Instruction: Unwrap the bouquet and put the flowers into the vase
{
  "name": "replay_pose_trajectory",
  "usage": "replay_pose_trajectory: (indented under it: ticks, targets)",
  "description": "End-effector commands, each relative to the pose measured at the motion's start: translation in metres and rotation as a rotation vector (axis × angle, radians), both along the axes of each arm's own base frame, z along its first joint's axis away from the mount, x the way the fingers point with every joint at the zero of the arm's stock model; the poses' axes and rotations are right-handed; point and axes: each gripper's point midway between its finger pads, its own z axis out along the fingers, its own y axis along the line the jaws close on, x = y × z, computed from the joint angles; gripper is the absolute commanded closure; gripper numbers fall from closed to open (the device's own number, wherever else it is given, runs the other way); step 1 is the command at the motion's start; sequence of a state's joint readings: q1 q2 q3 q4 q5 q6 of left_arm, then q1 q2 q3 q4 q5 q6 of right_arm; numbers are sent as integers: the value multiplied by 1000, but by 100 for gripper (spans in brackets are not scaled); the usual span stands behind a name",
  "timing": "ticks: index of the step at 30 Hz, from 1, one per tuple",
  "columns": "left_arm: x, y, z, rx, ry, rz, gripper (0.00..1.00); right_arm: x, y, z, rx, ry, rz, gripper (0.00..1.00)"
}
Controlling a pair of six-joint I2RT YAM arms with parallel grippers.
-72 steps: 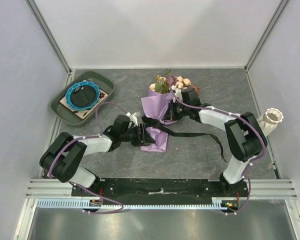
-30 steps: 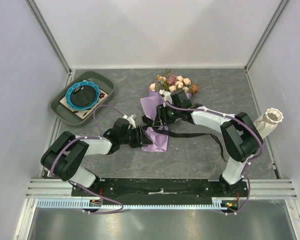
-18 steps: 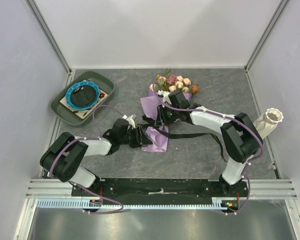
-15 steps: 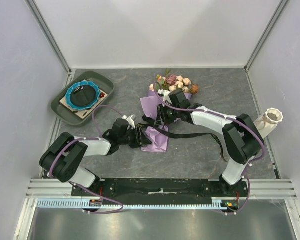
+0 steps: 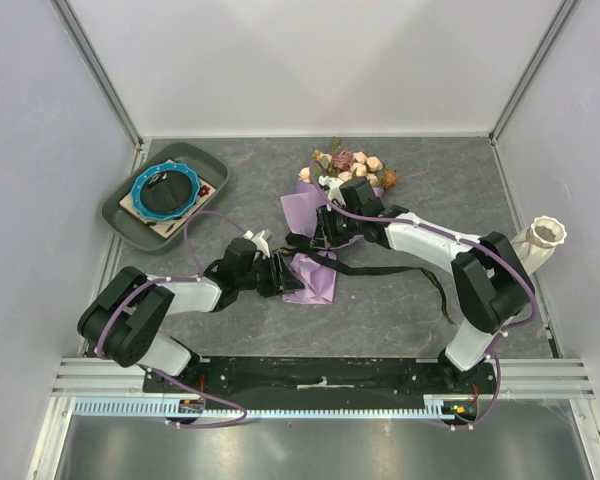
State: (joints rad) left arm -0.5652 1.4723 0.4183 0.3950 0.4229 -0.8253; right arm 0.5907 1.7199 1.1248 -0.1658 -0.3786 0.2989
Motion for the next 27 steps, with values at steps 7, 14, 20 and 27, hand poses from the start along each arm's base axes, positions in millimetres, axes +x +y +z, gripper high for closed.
replay_pose_trajectory:
  ticks: [7,14,20,27]
  targets:
    - [1,-3,6,-26,-14,4,50,7,8,43,58,-87,10,99]
    - [0,-1,17,-43,-45,17,50,6,28,74,77,-148,36,100]
    - [1,8,79,-127,-231,53,40,-15,69,161,151,-301,11,100]
    - [-6,51,177,-60,-497,158,35,-39,104,212,167,-427,51,97]
